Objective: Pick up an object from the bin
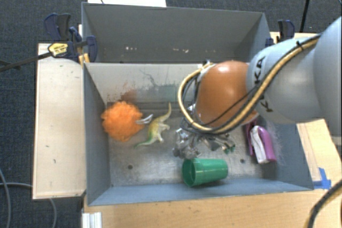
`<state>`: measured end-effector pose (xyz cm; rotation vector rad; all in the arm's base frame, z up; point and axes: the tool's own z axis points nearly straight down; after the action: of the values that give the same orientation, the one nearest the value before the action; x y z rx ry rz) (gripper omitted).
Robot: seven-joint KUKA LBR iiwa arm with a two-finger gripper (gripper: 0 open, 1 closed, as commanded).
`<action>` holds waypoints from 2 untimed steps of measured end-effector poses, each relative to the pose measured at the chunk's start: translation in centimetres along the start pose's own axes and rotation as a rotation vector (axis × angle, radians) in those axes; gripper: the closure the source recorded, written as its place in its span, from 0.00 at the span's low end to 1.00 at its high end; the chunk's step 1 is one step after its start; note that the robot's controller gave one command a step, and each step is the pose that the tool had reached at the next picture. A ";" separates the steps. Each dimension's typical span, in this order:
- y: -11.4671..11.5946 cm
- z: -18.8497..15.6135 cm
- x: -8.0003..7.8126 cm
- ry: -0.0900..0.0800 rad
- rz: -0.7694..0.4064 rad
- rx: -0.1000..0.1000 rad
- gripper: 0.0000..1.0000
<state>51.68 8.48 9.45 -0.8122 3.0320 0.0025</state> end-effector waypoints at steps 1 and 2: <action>-0.4 -15.2 -1.5 -0.001 0.000 0.002 1.00; -0.4 -15.2 -1.5 -0.001 0.002 0.001 1.00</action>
Offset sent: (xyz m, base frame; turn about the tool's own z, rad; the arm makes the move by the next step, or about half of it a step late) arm 0.0000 0.0000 0.0000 0.0000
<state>53.13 8.85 24.60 -0.8085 3.0321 0.0010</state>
